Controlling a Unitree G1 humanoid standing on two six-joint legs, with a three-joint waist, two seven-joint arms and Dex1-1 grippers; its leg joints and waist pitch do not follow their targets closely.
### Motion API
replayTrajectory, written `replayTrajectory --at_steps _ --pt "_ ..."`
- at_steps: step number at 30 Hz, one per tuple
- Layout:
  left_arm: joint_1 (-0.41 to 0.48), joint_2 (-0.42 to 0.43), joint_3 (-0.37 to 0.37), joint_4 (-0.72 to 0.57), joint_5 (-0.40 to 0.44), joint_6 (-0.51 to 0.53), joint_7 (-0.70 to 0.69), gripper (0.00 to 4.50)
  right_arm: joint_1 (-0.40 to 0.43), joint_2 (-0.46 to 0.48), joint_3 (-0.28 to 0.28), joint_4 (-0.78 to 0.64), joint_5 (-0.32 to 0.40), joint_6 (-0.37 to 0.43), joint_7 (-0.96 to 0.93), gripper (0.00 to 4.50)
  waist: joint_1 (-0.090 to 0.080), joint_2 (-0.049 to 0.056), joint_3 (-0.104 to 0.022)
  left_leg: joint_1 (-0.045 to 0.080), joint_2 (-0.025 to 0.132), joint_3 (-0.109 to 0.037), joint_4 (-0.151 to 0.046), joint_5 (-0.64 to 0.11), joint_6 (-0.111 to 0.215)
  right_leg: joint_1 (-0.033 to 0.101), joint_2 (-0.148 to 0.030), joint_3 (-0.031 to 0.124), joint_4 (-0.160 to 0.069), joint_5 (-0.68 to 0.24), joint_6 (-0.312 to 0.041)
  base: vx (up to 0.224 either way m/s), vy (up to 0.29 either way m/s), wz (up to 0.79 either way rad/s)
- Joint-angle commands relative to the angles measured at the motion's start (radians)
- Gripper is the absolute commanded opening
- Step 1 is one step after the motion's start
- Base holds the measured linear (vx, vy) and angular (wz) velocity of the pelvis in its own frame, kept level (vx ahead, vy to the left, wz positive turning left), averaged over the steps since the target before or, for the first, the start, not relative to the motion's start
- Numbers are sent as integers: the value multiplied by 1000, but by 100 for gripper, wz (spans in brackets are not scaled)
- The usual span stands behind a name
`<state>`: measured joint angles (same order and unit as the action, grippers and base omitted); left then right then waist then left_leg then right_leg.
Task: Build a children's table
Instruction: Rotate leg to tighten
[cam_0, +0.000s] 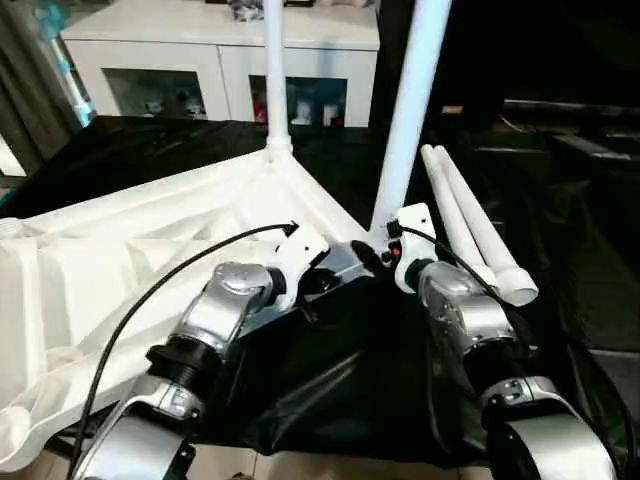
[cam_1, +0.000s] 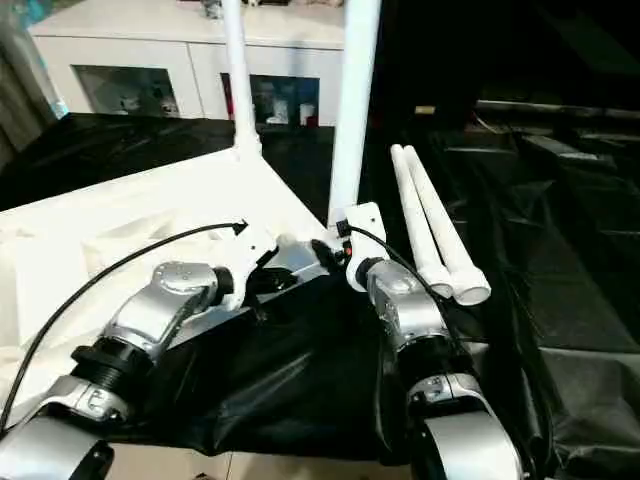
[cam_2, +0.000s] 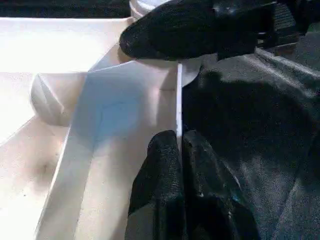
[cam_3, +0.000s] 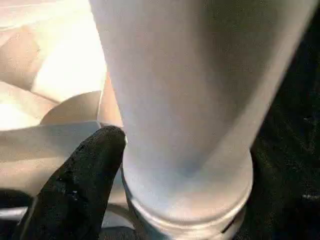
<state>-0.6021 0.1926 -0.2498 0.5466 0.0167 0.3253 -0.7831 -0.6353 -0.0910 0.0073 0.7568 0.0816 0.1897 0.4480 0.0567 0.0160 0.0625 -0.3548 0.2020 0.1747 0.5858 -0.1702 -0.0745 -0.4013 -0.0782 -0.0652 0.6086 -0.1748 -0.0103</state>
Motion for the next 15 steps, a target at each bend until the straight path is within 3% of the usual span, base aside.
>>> replayTrajectory --at_steps 1,8,15 --pt "20 0 -8 -53 -47 -53 -75 0 36 6 94 -27 12 11 164 356 0 -15 -62 0 16 -7 -73 -316 21 38 -59 40 -100 -429 -135 0 0 0" --pt "86 111 -32 -135 -73 -70 -244 0 94 -122 153 -153 30 9 401 356 4 -11 -67 -2 20 -2 -70 -241 44 44 -57 42 -86 -315 -180 0 0 0" --pt "138 225 -39 -221 -117 -50 -411 0 128 -230 169 -234 43 18 590 341 8 -8 -65 -2 25 0 -71 -234 47 45 -53 42 -77 -262 -213 0 0 0"
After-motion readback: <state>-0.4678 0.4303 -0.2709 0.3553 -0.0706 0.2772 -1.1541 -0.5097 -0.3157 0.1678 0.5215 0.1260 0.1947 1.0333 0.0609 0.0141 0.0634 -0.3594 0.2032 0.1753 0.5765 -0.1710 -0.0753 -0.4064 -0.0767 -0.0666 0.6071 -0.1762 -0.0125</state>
